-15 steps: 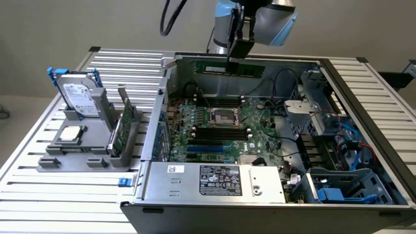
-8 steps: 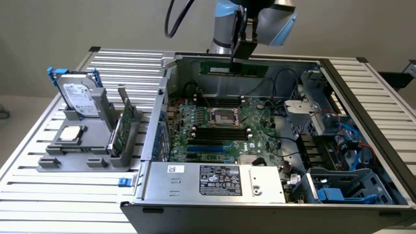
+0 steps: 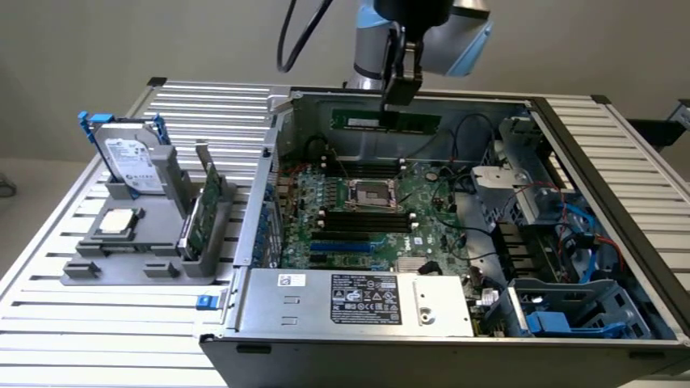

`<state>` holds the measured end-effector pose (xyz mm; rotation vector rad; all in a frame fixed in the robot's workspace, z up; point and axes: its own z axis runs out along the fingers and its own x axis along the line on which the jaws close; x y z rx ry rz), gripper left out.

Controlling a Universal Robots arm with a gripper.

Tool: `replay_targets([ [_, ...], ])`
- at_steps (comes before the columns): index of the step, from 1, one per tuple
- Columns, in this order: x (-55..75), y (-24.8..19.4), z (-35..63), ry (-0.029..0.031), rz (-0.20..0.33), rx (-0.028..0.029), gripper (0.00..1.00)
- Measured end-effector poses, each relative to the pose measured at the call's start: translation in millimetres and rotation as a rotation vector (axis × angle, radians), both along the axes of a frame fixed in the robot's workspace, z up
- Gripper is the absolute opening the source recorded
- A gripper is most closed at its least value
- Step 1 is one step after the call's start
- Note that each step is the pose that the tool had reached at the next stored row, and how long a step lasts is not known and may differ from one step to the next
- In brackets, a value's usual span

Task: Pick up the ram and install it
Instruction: 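Pick up the ram and move it above insertion slot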

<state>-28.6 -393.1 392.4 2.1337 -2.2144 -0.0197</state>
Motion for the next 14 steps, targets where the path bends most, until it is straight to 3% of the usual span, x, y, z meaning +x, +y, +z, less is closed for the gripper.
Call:
replay_targets([
  [4,-0.8,5.4,-7.2,0.0,-0.008,-0.0001,0.15],
  [8,-0.8,7.7,-12.1,-0.0021,-0.025,-0.0001,0.15],
  [14,-0.8,8.8,-17.7,-0.0162,-0.037,0.0001,0.15],
])
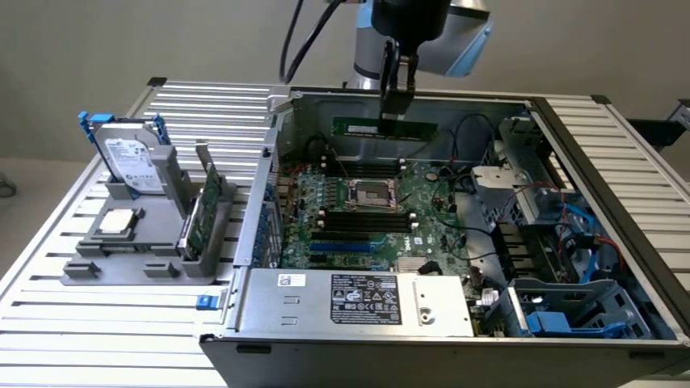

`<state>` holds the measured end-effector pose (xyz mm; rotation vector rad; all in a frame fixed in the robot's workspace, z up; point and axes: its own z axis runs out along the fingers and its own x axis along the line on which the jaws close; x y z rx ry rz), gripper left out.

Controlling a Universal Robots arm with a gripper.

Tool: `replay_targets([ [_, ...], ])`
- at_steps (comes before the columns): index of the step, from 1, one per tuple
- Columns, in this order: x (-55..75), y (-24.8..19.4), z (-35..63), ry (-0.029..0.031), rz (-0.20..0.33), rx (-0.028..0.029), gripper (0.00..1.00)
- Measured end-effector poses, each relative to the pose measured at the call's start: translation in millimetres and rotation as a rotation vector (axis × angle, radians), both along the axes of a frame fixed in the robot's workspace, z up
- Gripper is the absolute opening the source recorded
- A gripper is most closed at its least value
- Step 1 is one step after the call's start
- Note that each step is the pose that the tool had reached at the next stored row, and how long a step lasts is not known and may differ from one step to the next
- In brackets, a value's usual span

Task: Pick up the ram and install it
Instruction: 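Pick up the ram and move it above insertion slot, then insert the ram into the slot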

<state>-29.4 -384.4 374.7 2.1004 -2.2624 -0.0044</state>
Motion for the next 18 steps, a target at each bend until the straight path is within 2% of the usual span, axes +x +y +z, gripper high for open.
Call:
replay_targets([
  [3,-0.6,0.0,-3.9,-0.0059,-0.005,0.0001,0.15],
  [6,-1.4,0.0,-8.4,-0.0072,-0.012,0.0018,0.15],
  [8,-1.7,0.0,-10.4,-0.007,-0.014,0.0087,0.15],
  [9,-1.8,0.0,-10.8,-0.0072,-0.015,0.017,0.15],
  [10,-1.9,0.0,-11.0,-0.0073,-0.015,0.0198,0.15],
  [18,-1.9,0.0,-11.1,-0.0073,-0.015,0.0199,0.15],
])
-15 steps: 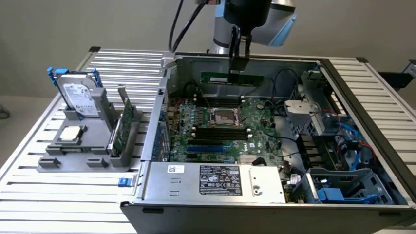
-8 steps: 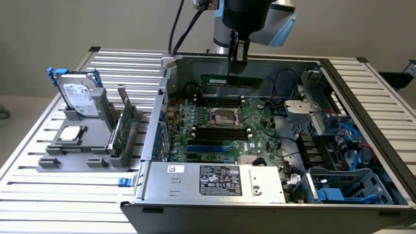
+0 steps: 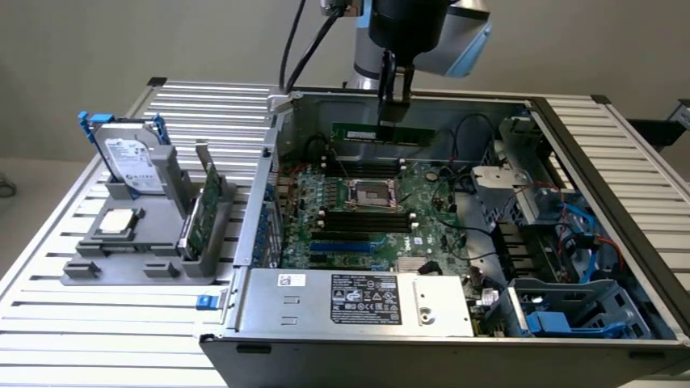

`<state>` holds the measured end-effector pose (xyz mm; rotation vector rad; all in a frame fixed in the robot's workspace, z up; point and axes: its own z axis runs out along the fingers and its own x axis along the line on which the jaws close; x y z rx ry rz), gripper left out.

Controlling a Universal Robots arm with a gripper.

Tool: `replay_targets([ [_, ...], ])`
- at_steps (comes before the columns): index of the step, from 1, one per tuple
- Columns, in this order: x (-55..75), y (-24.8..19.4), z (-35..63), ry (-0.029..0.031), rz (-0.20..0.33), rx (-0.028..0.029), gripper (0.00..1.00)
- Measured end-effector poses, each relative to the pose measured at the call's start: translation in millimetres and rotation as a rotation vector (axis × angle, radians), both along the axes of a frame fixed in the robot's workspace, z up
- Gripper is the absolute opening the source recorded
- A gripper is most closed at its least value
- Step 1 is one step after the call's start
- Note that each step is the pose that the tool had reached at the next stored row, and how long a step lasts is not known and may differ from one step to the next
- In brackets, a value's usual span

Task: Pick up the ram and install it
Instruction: 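Insert the ram into the slot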

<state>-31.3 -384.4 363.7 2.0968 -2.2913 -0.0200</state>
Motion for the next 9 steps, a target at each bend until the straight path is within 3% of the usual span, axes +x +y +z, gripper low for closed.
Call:
replay_targets([
  [9,-0.1,-0.1,-1.2,0.0,0.0,-0.0002,0.15],
])
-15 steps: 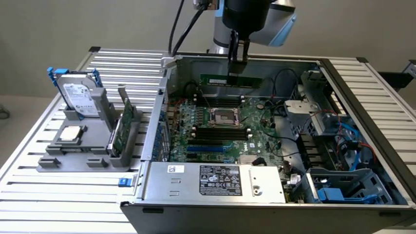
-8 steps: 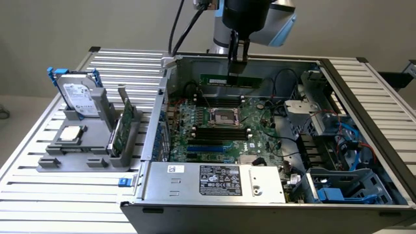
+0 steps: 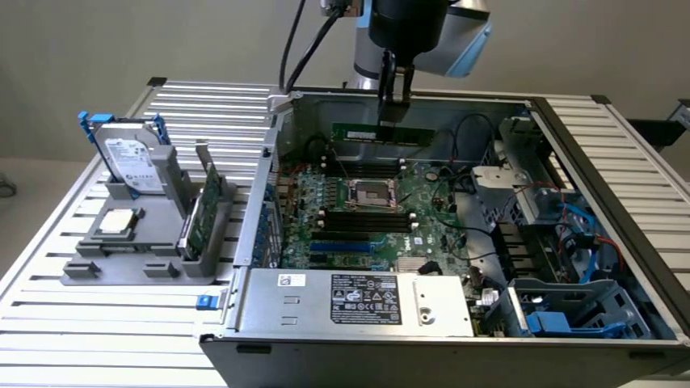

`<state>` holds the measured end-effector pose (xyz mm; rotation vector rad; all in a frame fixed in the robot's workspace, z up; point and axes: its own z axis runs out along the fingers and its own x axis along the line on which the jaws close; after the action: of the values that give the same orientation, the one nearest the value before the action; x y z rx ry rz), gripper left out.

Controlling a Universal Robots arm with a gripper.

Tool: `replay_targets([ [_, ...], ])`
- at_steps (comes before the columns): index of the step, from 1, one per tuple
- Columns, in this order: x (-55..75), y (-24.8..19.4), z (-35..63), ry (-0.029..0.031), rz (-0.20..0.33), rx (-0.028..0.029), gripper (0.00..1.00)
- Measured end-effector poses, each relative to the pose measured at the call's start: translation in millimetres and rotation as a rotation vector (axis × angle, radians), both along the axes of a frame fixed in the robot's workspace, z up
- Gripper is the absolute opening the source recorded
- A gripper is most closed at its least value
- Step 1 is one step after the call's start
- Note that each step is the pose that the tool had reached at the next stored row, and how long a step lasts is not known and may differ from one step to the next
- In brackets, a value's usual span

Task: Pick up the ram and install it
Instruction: 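Insert the ram into the slot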

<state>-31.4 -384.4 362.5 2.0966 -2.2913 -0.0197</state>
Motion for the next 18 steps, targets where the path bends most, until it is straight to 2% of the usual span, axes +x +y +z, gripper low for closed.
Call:
replay_targets([
  [2,-3.3,-0.2,-3.6,-0.0005,0.0,0.0,0.15],
  [7,-6.9,-5.2,-13.3,-0.0005,0.003,0.0004,0.15],
  [15,-7.3,-18.0,-27.8,-0.0005,0.016,0.0063,0.15],
  [18,-7.5,-22.5,-33.3,-0.0005,0.028,0.0111,0.15],
])
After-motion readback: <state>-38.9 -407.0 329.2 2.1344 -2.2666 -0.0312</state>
